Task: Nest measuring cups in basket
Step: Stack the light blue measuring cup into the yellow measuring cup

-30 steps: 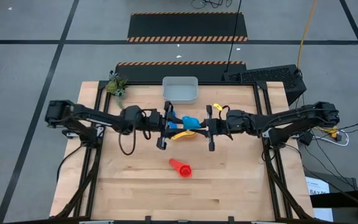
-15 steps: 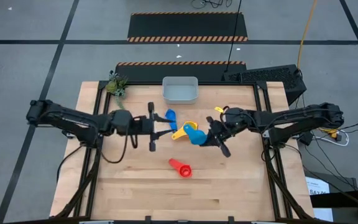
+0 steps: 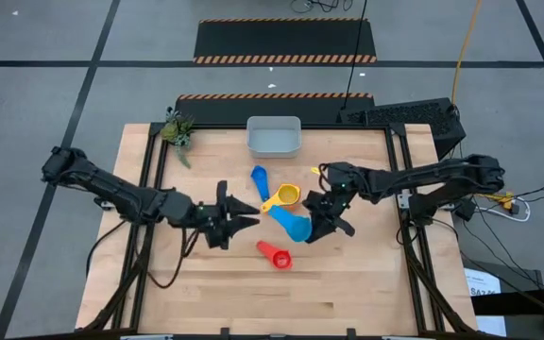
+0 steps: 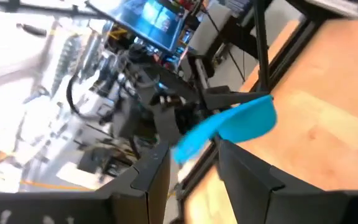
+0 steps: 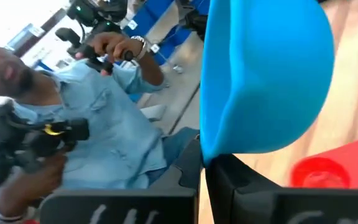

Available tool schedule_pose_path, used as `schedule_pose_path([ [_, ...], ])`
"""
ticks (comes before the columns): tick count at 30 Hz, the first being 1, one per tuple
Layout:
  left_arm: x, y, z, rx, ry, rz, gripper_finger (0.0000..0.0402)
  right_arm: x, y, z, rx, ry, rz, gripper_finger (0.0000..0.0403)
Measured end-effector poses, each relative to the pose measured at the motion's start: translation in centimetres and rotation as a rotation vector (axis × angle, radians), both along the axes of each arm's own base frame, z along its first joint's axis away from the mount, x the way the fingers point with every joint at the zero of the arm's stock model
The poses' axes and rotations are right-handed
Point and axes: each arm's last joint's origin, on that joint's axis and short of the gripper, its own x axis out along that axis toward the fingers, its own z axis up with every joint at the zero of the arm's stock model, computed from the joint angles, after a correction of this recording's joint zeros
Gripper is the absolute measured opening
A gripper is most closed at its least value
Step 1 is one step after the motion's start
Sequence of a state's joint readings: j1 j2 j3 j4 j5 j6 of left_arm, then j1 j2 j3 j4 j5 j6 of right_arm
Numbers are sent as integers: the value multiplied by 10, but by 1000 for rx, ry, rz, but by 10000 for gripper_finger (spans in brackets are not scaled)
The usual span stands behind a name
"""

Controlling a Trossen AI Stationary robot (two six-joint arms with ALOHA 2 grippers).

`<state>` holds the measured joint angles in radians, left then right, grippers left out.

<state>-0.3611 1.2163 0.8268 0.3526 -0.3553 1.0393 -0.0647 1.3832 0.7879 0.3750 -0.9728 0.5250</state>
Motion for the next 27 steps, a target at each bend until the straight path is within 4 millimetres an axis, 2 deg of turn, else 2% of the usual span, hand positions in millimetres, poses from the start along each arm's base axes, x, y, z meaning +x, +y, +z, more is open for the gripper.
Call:
schedule_pose_path([
  [9,-2,-6,-5,128,42,-11,143,21,1,-18,181,96,127,0],
  [16,-4,-6,-15,230,144,-24,143,29,1,-32,241,167,187,0],
  [27,-1,-9,-21,213,173,-47,152,36,1,-37,222,57,200,0],
])
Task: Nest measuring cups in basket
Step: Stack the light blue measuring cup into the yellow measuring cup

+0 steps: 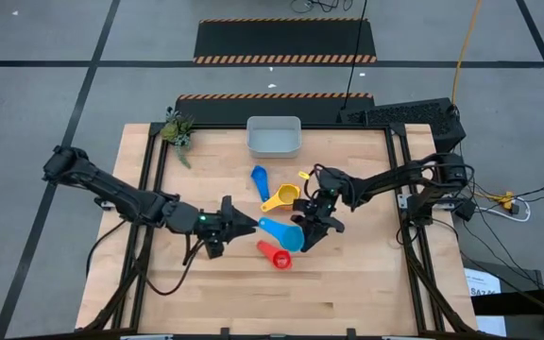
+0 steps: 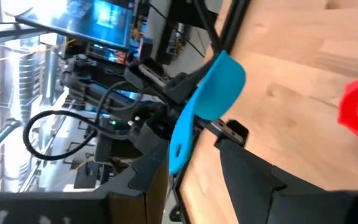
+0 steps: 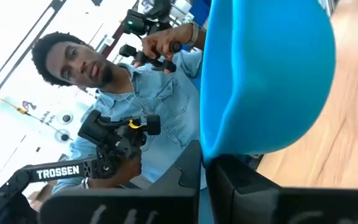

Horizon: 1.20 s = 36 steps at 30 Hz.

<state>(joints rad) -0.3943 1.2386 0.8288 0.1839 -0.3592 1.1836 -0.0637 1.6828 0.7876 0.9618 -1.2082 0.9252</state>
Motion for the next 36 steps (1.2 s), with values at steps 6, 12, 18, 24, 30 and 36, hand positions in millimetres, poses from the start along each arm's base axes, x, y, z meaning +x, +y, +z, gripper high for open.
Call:
schedule_pose_path([
  [6,10,-6,-4,115,-45,-23,202,0,2,1,-15,-45,7,0],
  [12,17,-7,-4,255,-114,-44,226,-1,14,0,-16,-46,53,0],
  [18,19,-1,-3,284,-117,-35,196,-2,27,-1,-14,-32,100,0],
  [24,19,-5,-4,236,-125,-159,150,-2,30,-1,-17,-33,105,0],
  [30,21,-7,-6,233,-129,-191,139,-2,29,-1,-19,-37,91,0],
  [36,31,-8,-14,248,-154,-206,138,-2,29,-1,-19,-37,88,0],
])
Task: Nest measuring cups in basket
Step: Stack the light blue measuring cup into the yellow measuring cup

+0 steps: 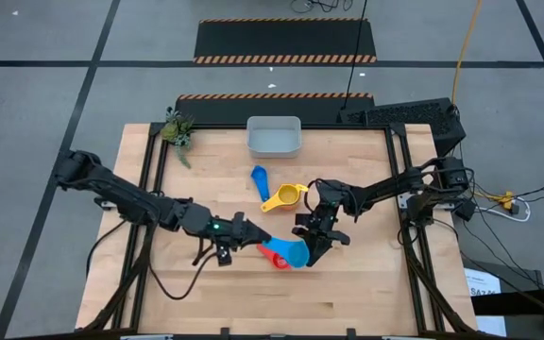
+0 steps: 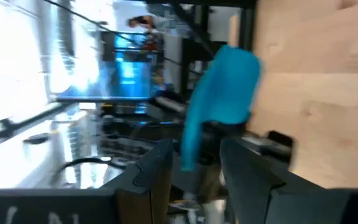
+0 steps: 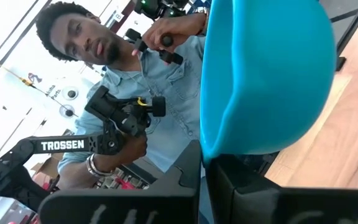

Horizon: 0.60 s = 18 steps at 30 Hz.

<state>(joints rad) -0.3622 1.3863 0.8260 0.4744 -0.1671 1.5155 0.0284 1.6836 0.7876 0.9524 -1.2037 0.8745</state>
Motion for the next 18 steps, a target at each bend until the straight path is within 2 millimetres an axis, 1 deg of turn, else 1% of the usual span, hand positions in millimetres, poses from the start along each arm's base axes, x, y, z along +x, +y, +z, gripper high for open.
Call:
schedule_pose_path([
  [5,5,0,-5,20,-9,-4,138,0,0,0,1,3,0,0],
  [11,6,0,-4,18,-15,-7,133,0,0,0,0,0,3,0],
  [18,6,0,-4,15,-16,-8,84,0,0,0,-1,-4,6,0],
])
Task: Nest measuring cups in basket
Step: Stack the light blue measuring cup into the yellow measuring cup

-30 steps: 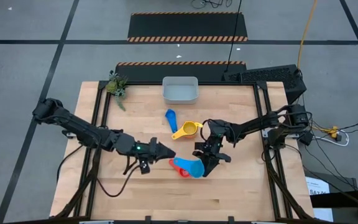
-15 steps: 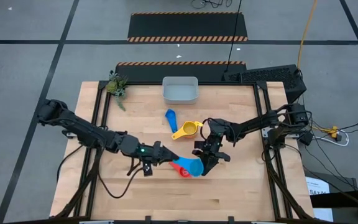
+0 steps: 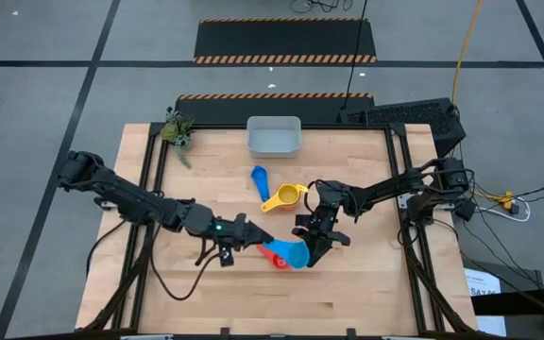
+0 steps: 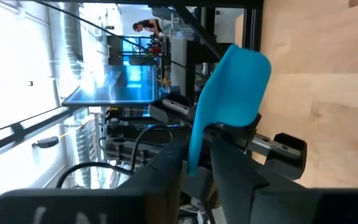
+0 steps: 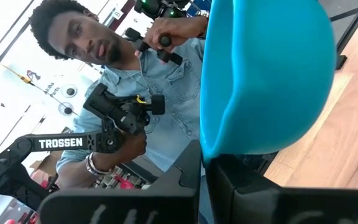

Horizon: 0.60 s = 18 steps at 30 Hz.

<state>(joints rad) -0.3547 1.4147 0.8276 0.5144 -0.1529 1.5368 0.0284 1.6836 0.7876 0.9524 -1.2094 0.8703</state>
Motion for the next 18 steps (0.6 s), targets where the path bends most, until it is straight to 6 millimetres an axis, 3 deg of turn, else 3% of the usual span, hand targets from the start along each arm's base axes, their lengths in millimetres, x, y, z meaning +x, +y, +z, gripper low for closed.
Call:
schedule_pose_path([
  [9,0,-1,0,-9,7,-52,10,0,0,0,1,2,0,0],
  [14,-1,-1,-1,-20,19,-40,11,1,-2,0,1,1,-47,9],
  [18,-1,0,0,-33,21,1,7,2,-5,0,14,40,-117,53],
])
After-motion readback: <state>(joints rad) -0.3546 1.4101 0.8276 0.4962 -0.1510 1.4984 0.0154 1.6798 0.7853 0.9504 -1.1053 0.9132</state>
